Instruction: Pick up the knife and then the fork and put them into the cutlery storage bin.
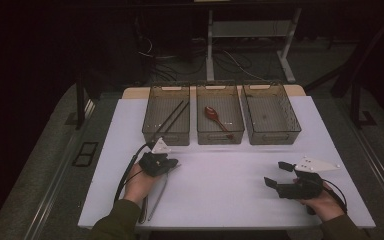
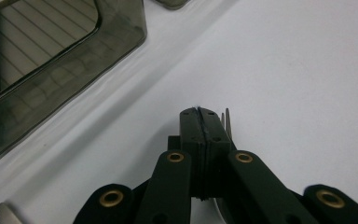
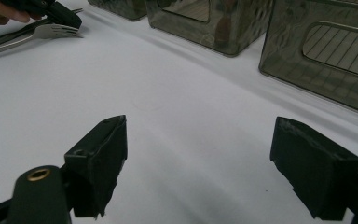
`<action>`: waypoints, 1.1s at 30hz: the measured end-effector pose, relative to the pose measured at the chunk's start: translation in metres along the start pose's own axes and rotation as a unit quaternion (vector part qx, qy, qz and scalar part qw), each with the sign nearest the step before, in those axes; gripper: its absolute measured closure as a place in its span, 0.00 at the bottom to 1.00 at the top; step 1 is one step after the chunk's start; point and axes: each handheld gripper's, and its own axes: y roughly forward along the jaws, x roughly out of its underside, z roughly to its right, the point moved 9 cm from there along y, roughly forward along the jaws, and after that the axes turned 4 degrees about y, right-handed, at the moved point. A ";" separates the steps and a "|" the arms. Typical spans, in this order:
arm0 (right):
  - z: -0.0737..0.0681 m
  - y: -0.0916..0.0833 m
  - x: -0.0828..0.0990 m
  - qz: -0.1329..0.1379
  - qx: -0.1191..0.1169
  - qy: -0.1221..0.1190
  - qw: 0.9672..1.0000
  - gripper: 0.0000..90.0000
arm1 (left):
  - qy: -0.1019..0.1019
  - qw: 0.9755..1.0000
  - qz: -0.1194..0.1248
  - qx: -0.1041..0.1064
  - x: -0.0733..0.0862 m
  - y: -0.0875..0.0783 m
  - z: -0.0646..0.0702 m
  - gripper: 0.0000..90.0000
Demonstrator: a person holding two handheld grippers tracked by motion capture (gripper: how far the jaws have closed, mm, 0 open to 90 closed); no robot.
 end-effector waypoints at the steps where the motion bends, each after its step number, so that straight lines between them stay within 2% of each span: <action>1: 0.000 0.000 0.000 0.000 0.000 0.000 1.000 0.21 | -0.001 1.000 0.001 0.004 -0.001 0.000 0.001 0.99; 7: 0.000 0.000 0.000 -0.001 0.001 0.001 1.000 0.21 | 0.006 1.000 0.002 0.019 -0.005 0.004 0.009 0.99; 13: 0.000 0.000 0.000 0.000 0.001 0.001 1.000 0.21 | 0.016 0.999 0.001 0.045 -0.011 0.011 0.024 0.99; 17: 0.000 0.000 0.000 0.000 0.001 0.002 1.000 0.21 | 0.022 0.997 0.011 0.073 -0.019 0.014 0.036 0.99; 18: 0.000 0.000 0.000 0.000 0.001 0.002 1.000 0.21 | 0.031 0.996 0.010 0.080 -0.021 0.015 0.041 0.99; 20: 0.000 0.000 0.000 0.000 0.001 0.001 1.000 0.21 | 0.047 0.996 0.001 0.075 -0.022 0.019 0.047 0.99; 24: 0.000 -0.001 0.000 0.002 0.001 0.002 1.000 0.21 | 0.051 0.996 0.001 0.075 -0.023 0.018 0.049 0.99; 26: 0.001 -0.001 0.000 0.000 0.001 0.001 1.000 0.21 | 0.047 0.996 0.009 0.069 -0.024 0.015 0.047 0.99; 29: 0.001 -0.001 0.000 0.000 0.002 0.001 1.000 0.21 | 0.040 0.997 0.020 0.057 -0.025 0.005 0.042 0.90; 33: 0.001 -0.001 0.000 0.002 0.002 0.002 1.000 0.21 | 0.011 0.999 0.036 0.032 -0.019 -0.013 0.036 0.75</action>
